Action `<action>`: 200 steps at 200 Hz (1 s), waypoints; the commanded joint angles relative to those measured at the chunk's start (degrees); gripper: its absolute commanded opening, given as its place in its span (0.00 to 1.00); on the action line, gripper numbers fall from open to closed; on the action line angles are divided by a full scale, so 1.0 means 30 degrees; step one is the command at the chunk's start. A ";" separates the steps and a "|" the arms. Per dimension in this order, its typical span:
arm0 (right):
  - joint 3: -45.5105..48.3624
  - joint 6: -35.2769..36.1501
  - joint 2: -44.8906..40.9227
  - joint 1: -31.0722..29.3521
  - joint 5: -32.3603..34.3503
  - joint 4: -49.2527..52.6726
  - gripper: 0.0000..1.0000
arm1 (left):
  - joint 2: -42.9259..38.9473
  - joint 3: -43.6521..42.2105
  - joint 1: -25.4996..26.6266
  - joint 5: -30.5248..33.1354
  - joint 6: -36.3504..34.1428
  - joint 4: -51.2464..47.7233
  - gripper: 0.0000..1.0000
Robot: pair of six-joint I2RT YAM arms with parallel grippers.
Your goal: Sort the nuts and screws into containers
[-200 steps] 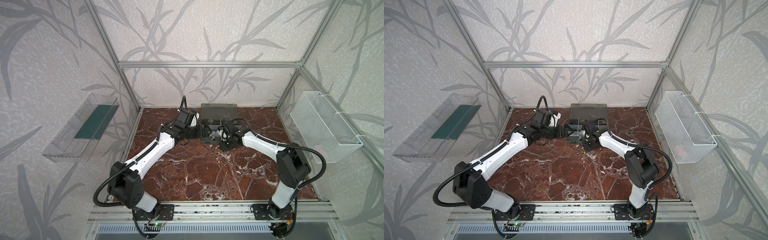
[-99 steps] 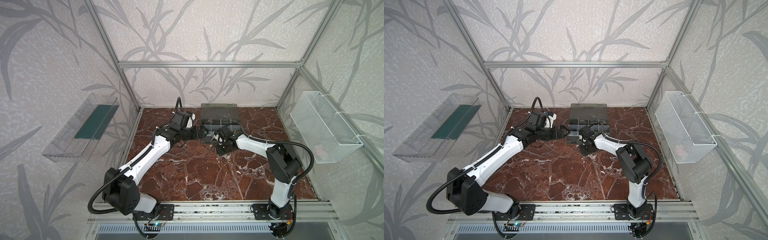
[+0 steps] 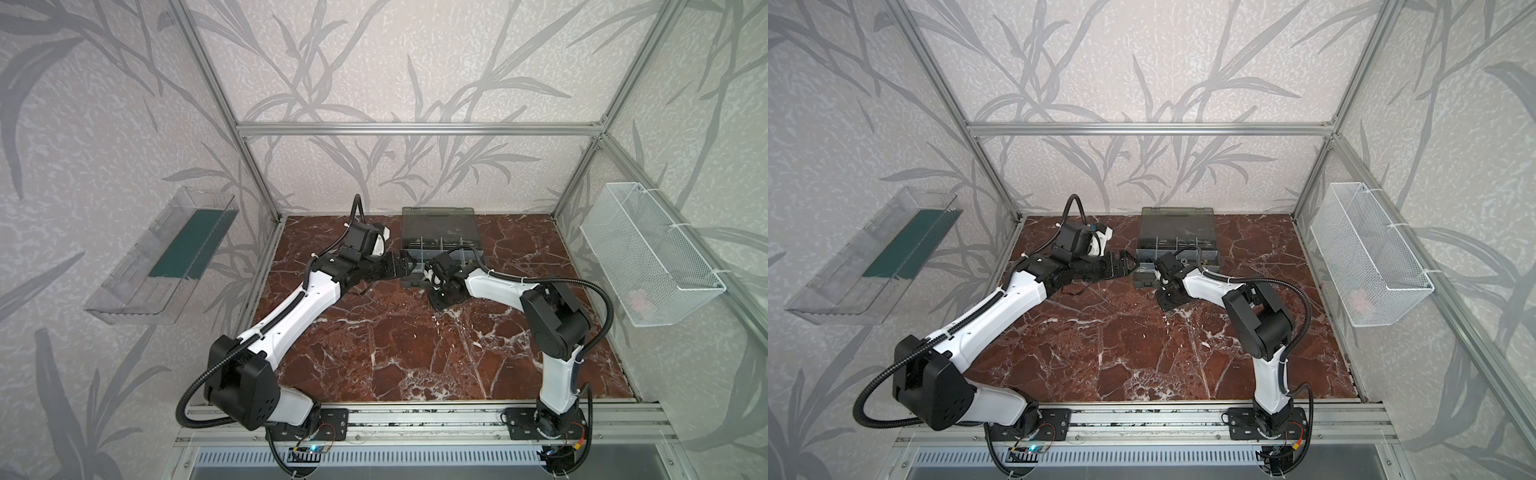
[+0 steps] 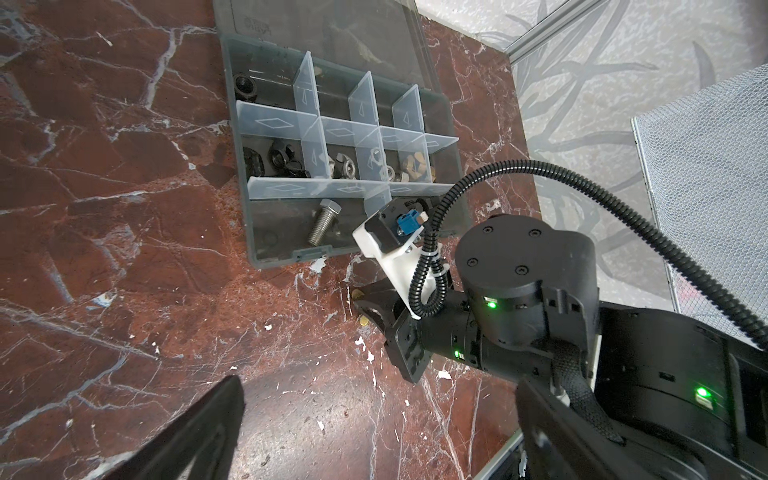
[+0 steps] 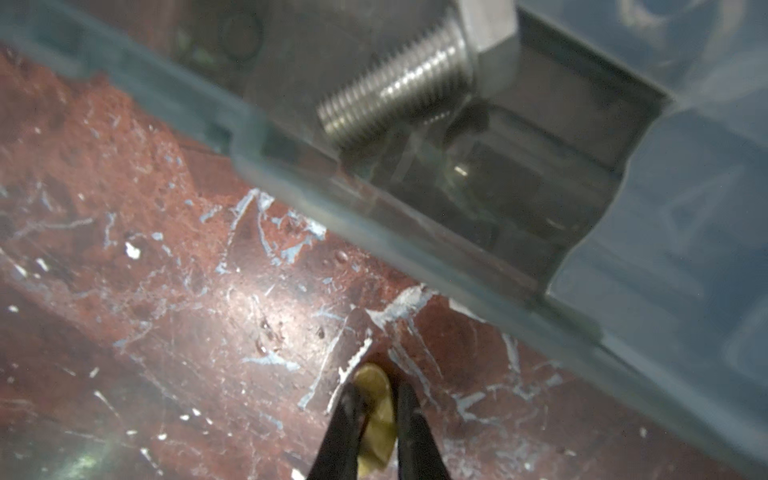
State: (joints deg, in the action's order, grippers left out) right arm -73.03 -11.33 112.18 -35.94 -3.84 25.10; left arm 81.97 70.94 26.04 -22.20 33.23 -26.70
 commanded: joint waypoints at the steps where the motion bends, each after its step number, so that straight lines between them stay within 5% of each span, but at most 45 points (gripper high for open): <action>1: -0.0441 -0.0264 -0.1130 -0.0115 0.0407 0.0512 0.08 | -0.0966 -0.0355 -0.0263 0.0251 -0.0146 -0.0105 0.99; 59: -0.3456 -0.0549 -0.3457 0.2111 0.2849 0.2973 0.07 | -0.2660 -0.0161 -0.1864 0.2910 -0.2274 -0.0884 0.99; 137: -0.7791 -0.0552 0.1484 0.6552 0.2026 0.4084 0.12 | -0.4038 -0.1554 -0.5105 0.3010 -0.2975 -0.1051 0.99; 200: -0.8004 -0.0299 0.1947 0.6767 0.1626 0.2889 0.38 | -0.5220 -0.4688 -0.7700 0.5144 -0.3587 0.0682 1.00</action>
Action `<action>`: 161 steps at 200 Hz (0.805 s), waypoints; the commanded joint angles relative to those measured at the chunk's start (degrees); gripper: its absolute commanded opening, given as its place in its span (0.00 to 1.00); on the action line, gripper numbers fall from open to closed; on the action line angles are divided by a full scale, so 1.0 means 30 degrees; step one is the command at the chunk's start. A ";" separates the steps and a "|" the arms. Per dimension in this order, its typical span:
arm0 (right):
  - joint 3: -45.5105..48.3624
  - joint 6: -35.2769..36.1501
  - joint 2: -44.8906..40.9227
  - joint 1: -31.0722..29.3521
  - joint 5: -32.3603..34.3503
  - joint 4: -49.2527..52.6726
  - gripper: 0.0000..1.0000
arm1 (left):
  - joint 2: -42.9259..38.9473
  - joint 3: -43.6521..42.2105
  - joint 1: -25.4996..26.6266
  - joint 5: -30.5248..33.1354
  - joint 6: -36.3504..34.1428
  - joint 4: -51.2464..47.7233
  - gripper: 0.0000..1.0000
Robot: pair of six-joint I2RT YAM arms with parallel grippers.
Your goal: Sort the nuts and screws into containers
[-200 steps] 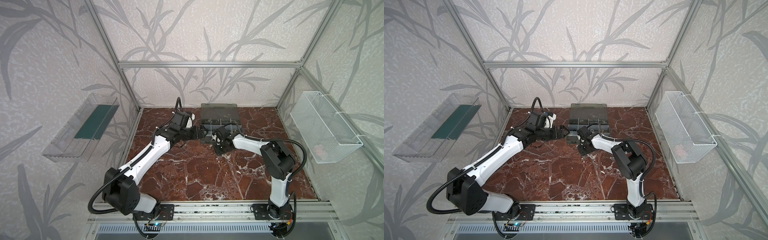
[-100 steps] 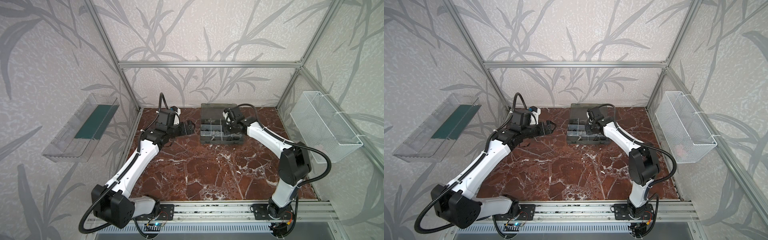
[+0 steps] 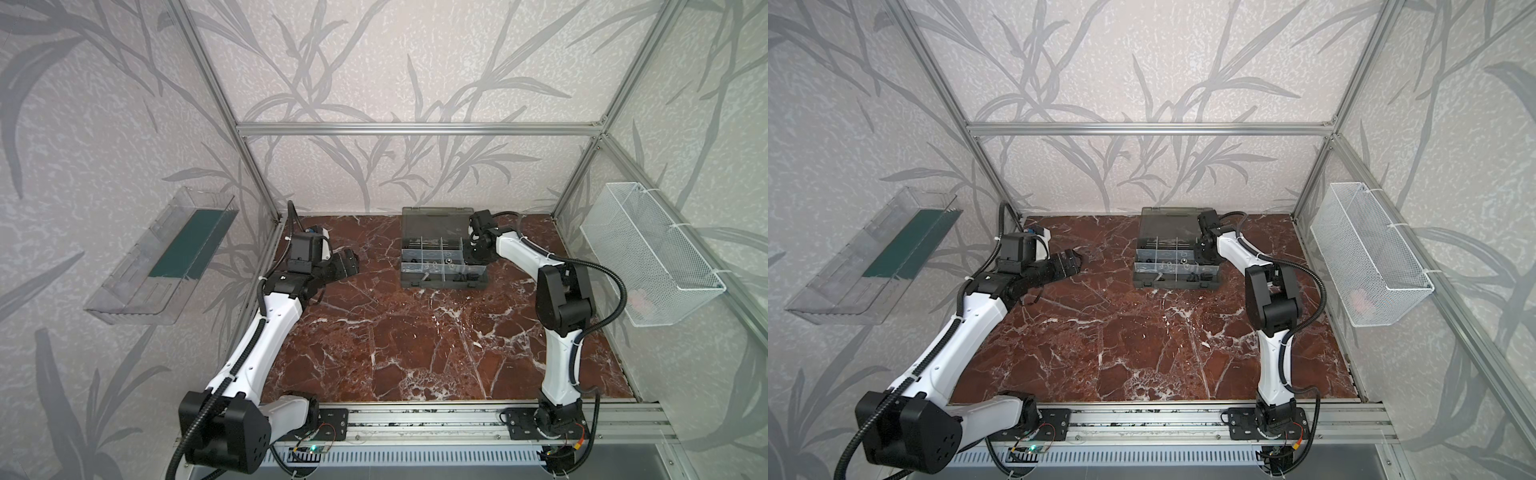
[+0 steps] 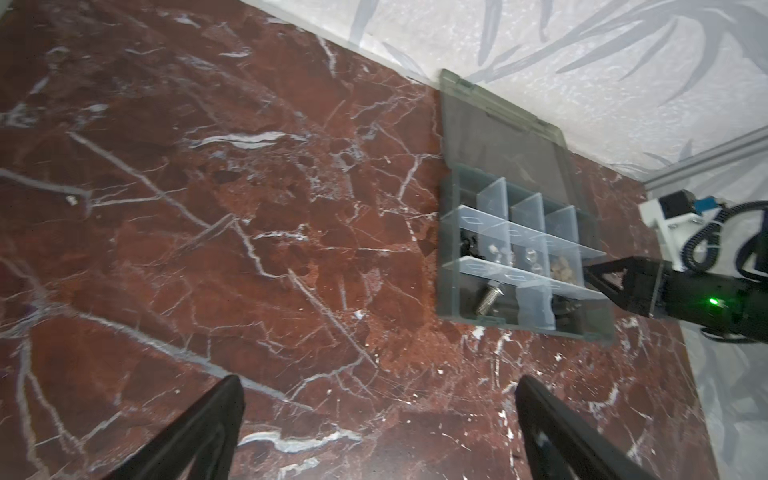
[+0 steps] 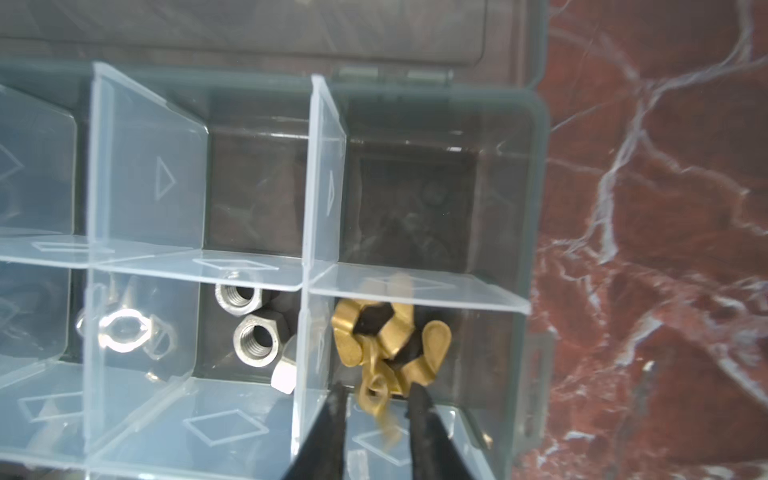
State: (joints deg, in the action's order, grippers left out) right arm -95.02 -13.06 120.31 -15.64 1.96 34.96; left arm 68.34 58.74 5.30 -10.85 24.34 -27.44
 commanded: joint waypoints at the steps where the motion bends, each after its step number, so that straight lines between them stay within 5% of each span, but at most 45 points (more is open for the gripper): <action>1: -0.0672 0.0294 -0.0805 -0.0002 -0.0303 -0.0429 0.38 | -0.0681 -0.0653 -0.0822 0.1421 -0.0632 0.0951 1.00; 30: -0.0088 0.0267 -0.2853 0.0023 -0.0134 -0.0639 0.59 | -0.0541 -0.1644 -0.1717 0.4233 -0.1535 0.2372 0.99; 60: 0.3496 -0.0195 -0.6946 0.0237 0.2392 -0.2147 1.00 | -0.0055 -0.3953 -0.2681 0.8293 -0.2980 0.5874 1.00; 133: 1.5897 0.1033 -1.5263 0.1580 0.8283 -0.9077 0.99 | 0.3199 -1.0062 -0.2955 1.1160 -0.3794 1.8256 1.00; 161: 2.0613 0.1988 -1.6751 0.1580 0.8108 -1.4267 0.99 | 0.4094 -1.1024 -0.3014 1.0742 -0.4228 2.0780 0.99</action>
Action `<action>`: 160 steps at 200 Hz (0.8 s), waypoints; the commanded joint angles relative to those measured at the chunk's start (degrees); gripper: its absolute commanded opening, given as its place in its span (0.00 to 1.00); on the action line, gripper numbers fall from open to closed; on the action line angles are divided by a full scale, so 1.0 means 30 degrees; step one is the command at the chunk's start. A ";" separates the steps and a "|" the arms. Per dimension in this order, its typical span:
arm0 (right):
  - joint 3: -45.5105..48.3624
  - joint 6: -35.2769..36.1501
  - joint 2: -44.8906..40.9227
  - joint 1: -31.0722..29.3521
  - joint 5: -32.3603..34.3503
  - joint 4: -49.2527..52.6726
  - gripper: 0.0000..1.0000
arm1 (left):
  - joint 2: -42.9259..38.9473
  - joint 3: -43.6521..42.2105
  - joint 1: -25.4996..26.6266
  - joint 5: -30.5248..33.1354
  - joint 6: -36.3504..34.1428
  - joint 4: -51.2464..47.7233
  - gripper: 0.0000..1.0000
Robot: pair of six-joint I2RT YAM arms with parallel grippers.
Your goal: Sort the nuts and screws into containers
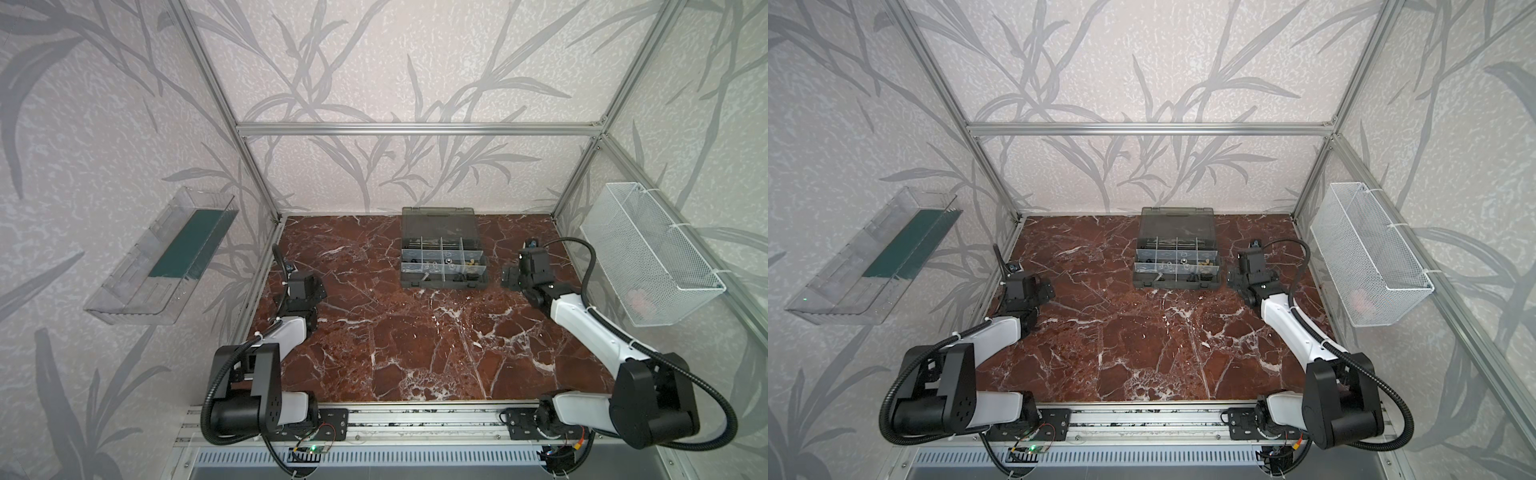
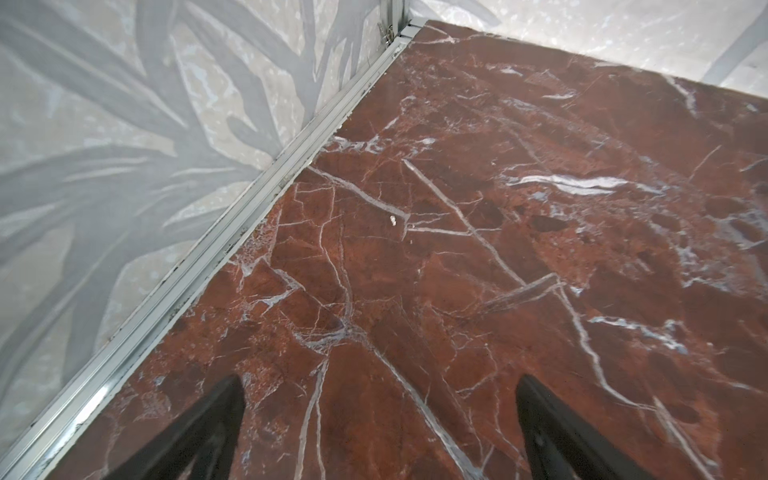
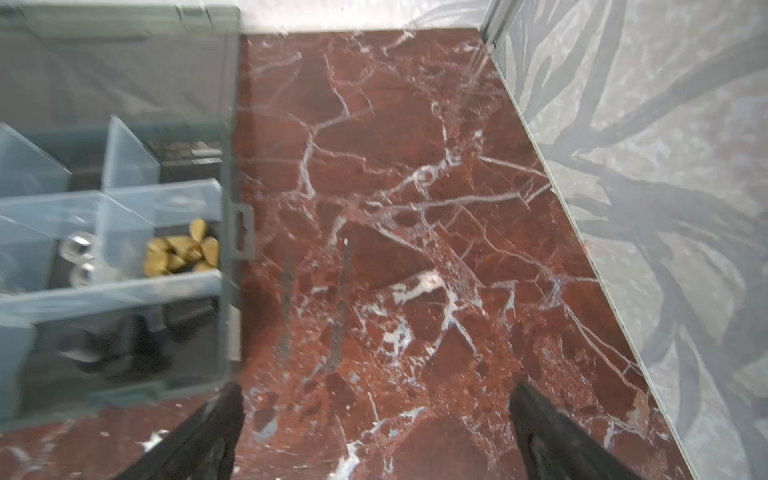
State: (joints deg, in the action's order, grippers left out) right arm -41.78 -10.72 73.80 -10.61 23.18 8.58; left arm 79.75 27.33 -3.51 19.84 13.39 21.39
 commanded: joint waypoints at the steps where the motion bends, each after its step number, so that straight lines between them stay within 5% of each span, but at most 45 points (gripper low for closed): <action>1: 0.3122 0.1307 -0.1293 -0.0096 0.0960 -0.5778 0.99 | 0.0273 -0.0540 -0.0084 0.0510 -0.0557 0.4444 0.99; 14: 0.5995 0.2486 -0.1535 -0.0096 0.0214 -1.0880 0.99 | 0.0165 -0.0761 -0.0071 0.0611 -0.0285 0.4715 0.99; 27: 0.8661 0.3112 -0.0538 -0.0088 -0.0334 -1.7617 0.99 | 0.1150 -0.2046 -0.0127 0.0392 -0.1043 0.9045 0.99; 40: 0.9529 0.4626 0.1392 -0.0276 -0.0372 -2.2545 0.99 | 0.0831 -0.1556 0.0028 -0.1098 -0.1410 0.7192 0.99; 51: 0.9242 0.5210 0.2514 -0.0447 -0.0559 -2.3365 0.99 | 0.1411 -0.1842 0.0096 -0.2966 -0.2111 0.8195 0.99; 64: 0.8947 0.5307 0.4423 -0.0447 -0.0015 -2.4978 0.99 | 0.3943 -0.3405 0.0114 -0.3535 -0.3079 1.4887 0.99; 86: 0.9032 0.5710 0.4948 -0.0506 -0.1800 -2.4848 0.99 | 0.2165 -0.2423 0.0317 -0.2221 -0.2236 1.0025 0.99; 107: 0.9043 0.6023 0.6962 -0.0469 -0.1399 -2.7938 0.99 | 0.3674 -0.2523 0.1869 0.0028 -0.3966 1.2808 0.99; 125: 0.8766 0.5371 0.5896 -0.0267 -0.1596 -2.5617 0.99 | 0.3720 -0.2854 0.2109 0.0108 -0.4215 1.3413 0.99; 160: 0.8856 0.5448 0.6367 -0.0132 -0.1702 -2.6467 0.99 | 0.3661 -0.2464 0.2131 0.0314 -0.3946 1.2605 0.99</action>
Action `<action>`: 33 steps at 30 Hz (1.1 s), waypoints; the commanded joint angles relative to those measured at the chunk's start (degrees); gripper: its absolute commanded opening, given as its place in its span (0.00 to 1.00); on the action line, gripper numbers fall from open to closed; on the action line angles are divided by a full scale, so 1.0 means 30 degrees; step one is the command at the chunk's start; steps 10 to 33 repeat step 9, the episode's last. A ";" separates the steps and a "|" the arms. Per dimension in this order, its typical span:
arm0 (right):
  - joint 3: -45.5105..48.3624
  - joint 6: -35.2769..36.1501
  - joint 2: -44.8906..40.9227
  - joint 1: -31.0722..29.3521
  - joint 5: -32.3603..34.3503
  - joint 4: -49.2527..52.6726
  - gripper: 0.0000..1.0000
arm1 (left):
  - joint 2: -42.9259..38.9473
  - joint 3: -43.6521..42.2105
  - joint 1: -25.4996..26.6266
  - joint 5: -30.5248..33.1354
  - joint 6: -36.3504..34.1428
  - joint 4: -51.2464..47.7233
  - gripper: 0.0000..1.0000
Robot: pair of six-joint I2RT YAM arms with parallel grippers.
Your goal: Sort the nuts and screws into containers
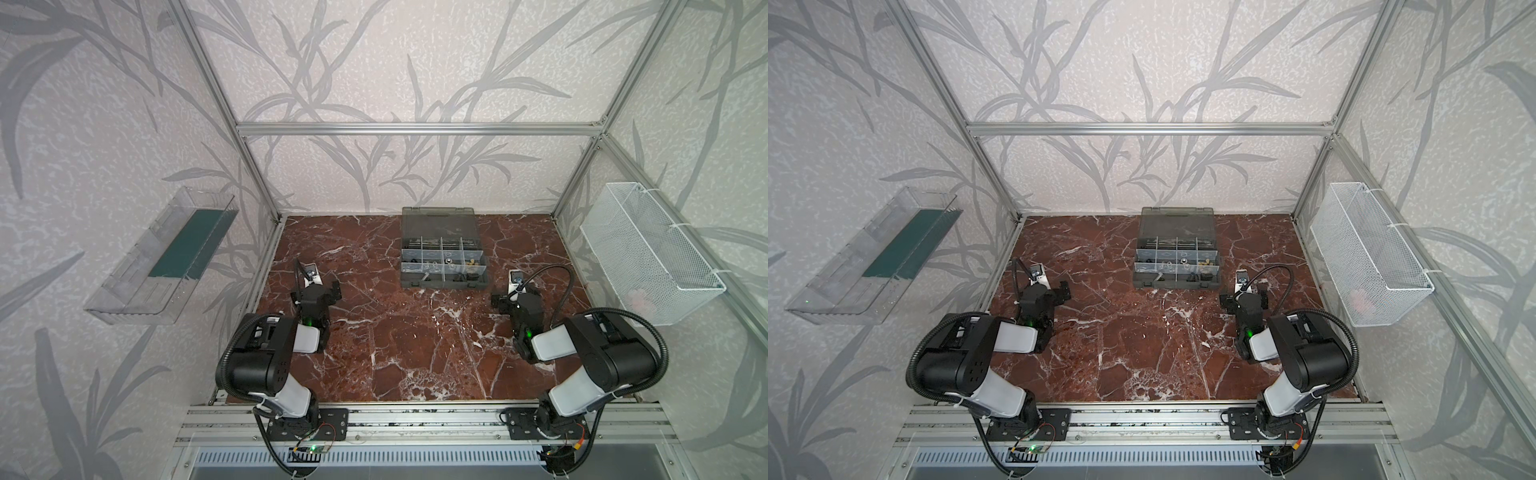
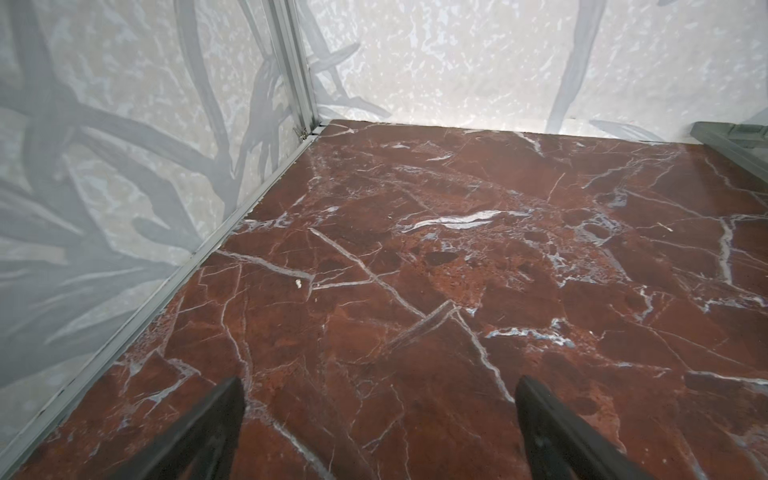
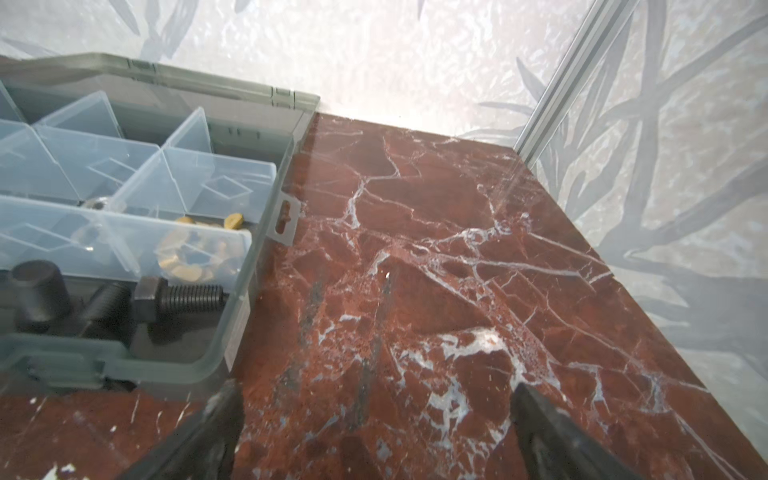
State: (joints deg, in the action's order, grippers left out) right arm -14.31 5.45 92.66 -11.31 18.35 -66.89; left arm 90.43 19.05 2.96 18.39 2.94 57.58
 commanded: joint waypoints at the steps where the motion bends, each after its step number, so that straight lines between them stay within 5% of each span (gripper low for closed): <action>1: -0.0286 0.0072 0.0109 0.0104 -0.0101 -0.1386 0.99 | 0.0094 0.0328 -0.0037 0.0804 -0.0444 0.0487 0.99; 33: -0.0285 0.0061 0.0110 0.0107 -0.0102 -0.1484 0.99 | 0.0117 0.0433 -0.0079 0.0815 -0.0423 0.0292 0.99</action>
